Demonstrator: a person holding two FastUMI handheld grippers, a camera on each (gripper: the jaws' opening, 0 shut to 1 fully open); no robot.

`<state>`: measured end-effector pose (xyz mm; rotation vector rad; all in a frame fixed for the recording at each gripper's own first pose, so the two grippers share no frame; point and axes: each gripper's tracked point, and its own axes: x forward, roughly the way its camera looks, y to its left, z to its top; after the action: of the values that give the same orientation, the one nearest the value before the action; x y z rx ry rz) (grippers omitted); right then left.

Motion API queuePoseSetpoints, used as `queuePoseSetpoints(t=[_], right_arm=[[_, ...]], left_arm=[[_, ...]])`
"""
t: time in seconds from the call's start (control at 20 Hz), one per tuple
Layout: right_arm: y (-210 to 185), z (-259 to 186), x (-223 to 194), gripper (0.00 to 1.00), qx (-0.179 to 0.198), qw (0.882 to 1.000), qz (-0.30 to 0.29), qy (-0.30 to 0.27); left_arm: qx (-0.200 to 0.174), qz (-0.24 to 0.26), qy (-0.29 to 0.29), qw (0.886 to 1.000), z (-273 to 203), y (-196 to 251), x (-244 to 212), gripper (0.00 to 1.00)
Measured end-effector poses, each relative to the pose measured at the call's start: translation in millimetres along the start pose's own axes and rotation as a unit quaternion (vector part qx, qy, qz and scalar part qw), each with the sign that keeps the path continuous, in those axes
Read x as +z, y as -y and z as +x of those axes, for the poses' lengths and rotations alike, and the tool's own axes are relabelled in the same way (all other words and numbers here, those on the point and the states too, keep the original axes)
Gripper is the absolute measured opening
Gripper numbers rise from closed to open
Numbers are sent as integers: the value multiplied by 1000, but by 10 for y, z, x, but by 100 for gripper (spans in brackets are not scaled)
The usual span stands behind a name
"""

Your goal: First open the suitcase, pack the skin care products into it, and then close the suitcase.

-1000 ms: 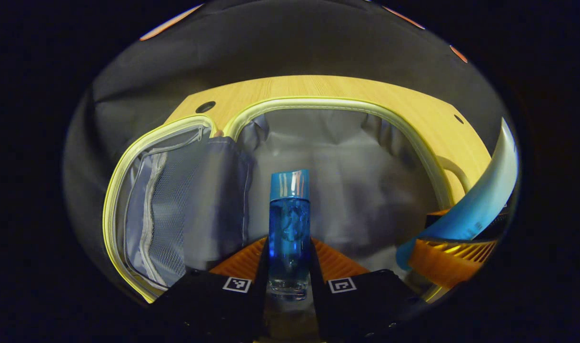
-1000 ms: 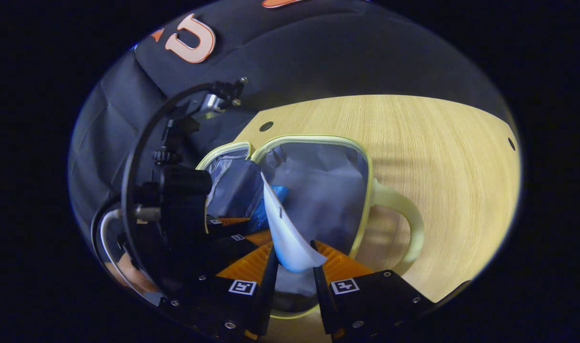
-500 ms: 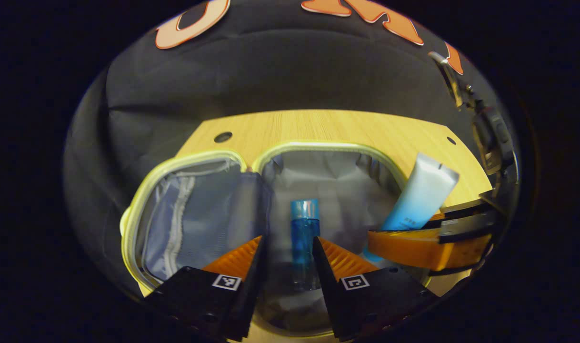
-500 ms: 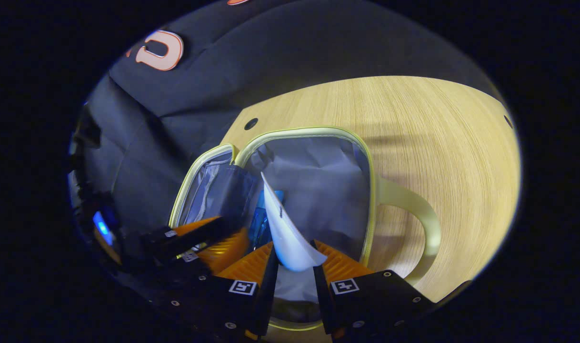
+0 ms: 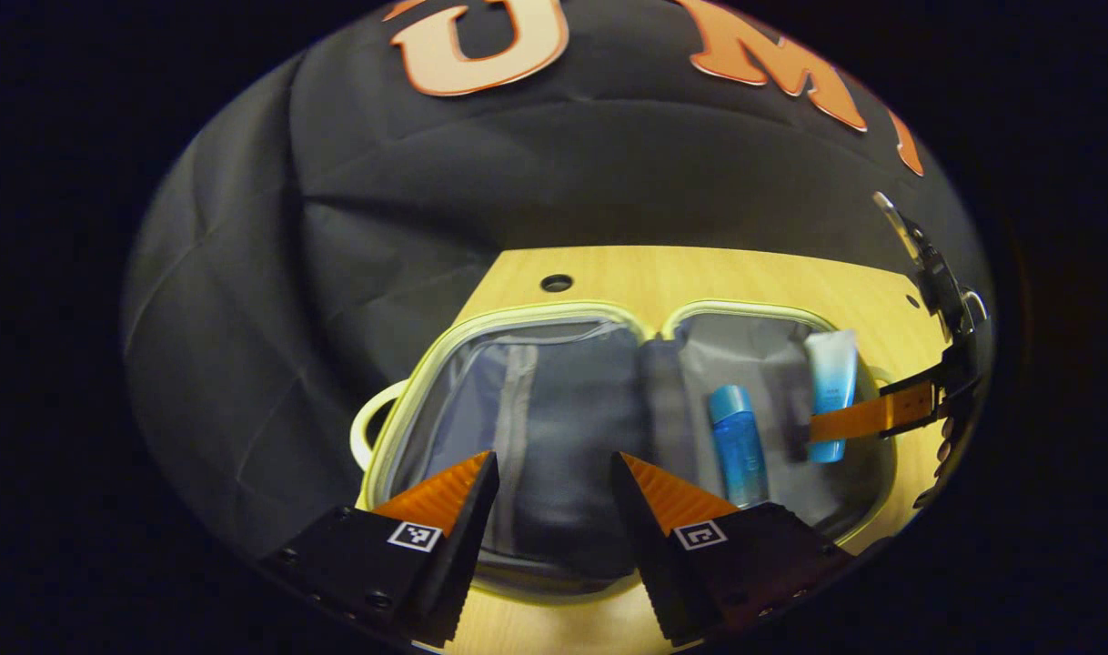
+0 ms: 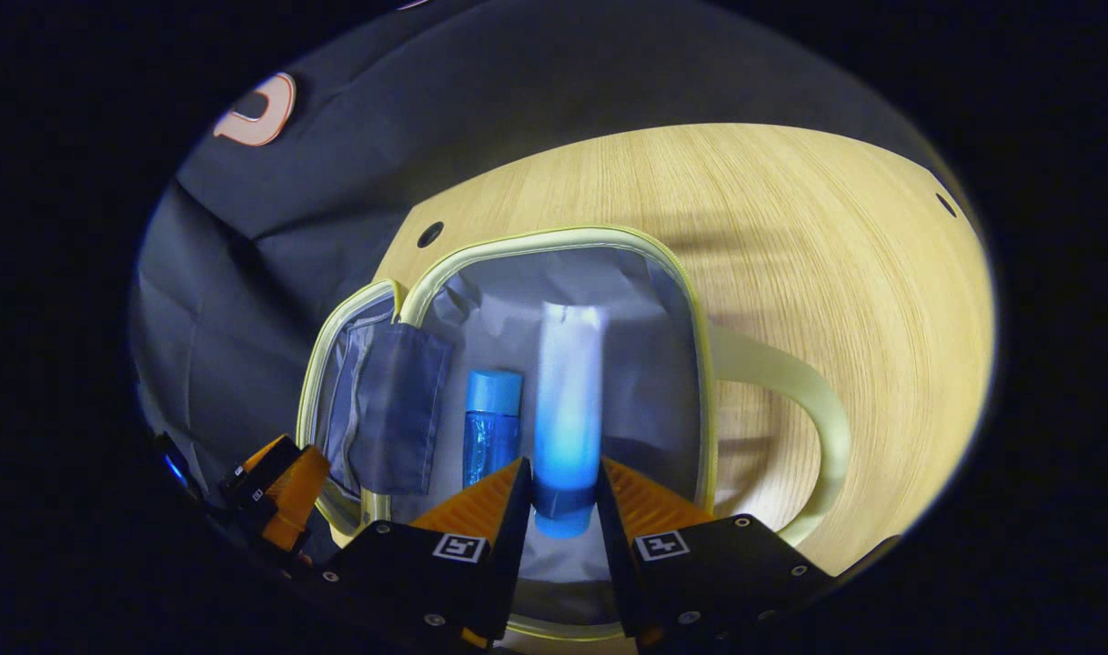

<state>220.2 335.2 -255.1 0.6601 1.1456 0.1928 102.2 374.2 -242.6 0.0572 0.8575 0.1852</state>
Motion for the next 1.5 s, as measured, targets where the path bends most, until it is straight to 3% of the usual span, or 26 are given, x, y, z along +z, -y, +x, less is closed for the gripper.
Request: queuePoseSetpoints(t=[0.2, 0.35, 0.45, 0.55, 0.7, 1.05, 1.25, 1.35, 1.45, 1.5], right_arm=[[-20, -57, -10, 47, -9, 1000, -10, 13], [-35, -246, -4, 65, -12, 999, -33, 36], [-30, -393, -6, 71, -12, 997, -44, 54], [-12, -559, 9, 87, -13, 995, -54, 78], [85, -890, 62, 94, -21, 990, -80, 118], [304, -1530, 153, 96, -43, 980, -92, 174], [439, -1792, 273, 96, -55, 975, -78, 199], [558, -1942, 357, 96, -67, 972, -78, 213], [663, -2074, 412, 96, -79, 968, -80, 224], [716, -2137, 430, 96, -84, 967, -78, 230]], left_arm=[[19, -34, 3, 999, 106, -438, -85, 78], [22, -82, 10, 996, 122, -743, -109, 80], [17, -119, 14, 993, 146, -905, -128, 81], [12, -152, 17, 988, 187, -1067, -148, 82], [11, -199, 22, 980, 281, -1290, -137, 88], [-13, -325, 19, 945, 539, -1710, -42, 90], [-45, -404, -9, 914, 817, -1706, -99, 90], [-48, -423, -23, 904, 946, -1756, -179, 91], [-58, -434, -36, 898, 1114, -1679, -164, 62], [-56, -431, -49, 899, 1140, -1657, -209, 52]])
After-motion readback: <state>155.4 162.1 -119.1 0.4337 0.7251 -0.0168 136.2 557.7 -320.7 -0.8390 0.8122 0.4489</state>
